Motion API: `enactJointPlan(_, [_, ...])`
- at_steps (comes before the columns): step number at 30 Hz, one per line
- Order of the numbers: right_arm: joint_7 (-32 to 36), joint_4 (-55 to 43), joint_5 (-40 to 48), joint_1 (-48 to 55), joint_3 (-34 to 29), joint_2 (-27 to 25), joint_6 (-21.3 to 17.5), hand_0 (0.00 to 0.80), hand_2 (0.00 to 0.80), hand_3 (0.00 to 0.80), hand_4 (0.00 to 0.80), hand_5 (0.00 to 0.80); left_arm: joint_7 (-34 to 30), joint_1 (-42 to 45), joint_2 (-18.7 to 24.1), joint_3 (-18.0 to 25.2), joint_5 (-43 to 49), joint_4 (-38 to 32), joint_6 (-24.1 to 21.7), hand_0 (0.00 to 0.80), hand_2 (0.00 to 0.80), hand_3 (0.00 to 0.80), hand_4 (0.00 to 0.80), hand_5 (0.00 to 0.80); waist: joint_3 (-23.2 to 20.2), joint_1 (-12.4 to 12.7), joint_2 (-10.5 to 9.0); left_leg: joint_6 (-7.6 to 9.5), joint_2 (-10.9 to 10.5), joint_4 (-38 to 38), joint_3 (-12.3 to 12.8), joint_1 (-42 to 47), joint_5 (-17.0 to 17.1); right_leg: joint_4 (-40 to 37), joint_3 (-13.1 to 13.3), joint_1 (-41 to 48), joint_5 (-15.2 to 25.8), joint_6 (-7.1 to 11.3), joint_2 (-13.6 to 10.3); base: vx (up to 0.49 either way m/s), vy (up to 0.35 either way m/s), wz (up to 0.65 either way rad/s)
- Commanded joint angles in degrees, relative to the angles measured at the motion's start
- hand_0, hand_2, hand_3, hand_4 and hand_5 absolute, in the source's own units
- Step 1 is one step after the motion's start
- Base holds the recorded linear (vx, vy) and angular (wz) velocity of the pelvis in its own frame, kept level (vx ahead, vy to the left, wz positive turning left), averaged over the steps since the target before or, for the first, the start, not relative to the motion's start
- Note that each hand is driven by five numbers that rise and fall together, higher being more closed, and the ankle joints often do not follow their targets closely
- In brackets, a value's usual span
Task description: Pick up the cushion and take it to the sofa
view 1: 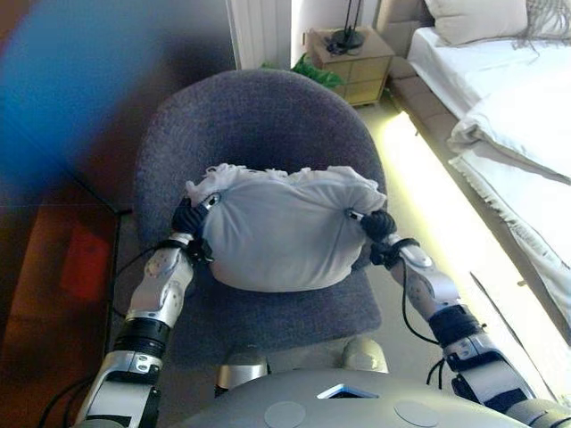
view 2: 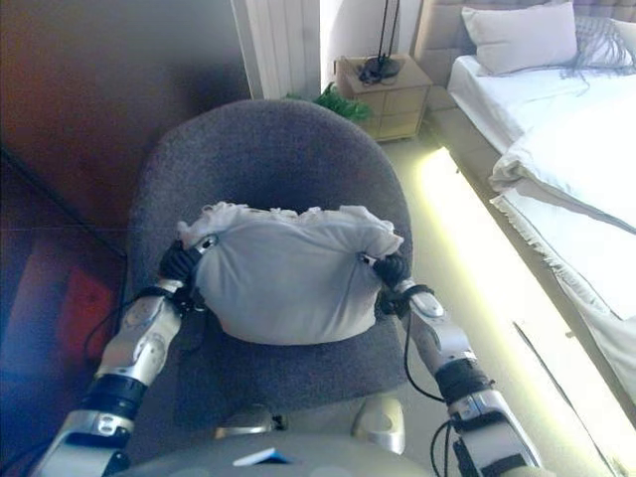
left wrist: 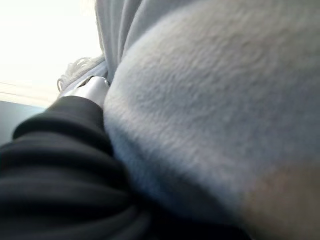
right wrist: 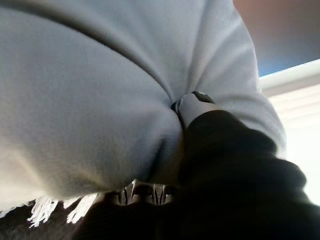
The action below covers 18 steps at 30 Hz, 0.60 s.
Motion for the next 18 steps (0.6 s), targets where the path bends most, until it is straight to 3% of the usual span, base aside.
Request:
enactJointPlan(1, [-0.5, -0.3, 4.7, -15.0, 0.8, 0.3, -4.1, 0.8, 0.8, 0.8, 0.8, 0.8, 2.3, -14.9, -2.1, -6.3, -2.3, 0.6, -3.3, 0.8, 0.8, 0.8, 0.8, 0.8, 2.2, 0.5, -0.94, 1.3, 2.7, 14.6, -4.8, -7.9, -8.1, 2.2, -0.9, -2.1, 3.5, -0.48, -2.5, -0.166, -0.133, 0.17])
enactJointPlan(7, [-0.7, 2.4, 6.6, -23.9, 3.8, -1.6, -5.2, 0.8, 0.8, 0.8, 0.8, 0.8, 6.5, -26.2, -1.4, -8.7, -2.2, 7.3, -6.7, 0.8, 0.8, 0.8, 0.8, 0.8, 7.2, -0.3, 0.13, 0.04, 4.2, 20.0, -7.0, -14.8, -9.2, 9.3, 0.6, -8.8, 0.0, -0.47, -2.4, -0.183, -0.039, -0.17])
enactJointPlan(18, [-0.1, 9.3, 8.0, -39.6, 5.3, -5.2, -7.8, 0.8, 0.8, 0.8, 0.8, 0.8, 10.4, -44.3, -0.4, -10.5, -5.0, 13.8, -7.3, 0.8, 0.8, 0.8, 0.8, 0.8, 12.6, -1.8, 2.21, -1.35, 3.0, 22.9, -7.8, -22.0, -8.7, 15.2, 2.7, -17.5, -2.5, -0.64, -2.9, -0.109, 0.029, -0.08])
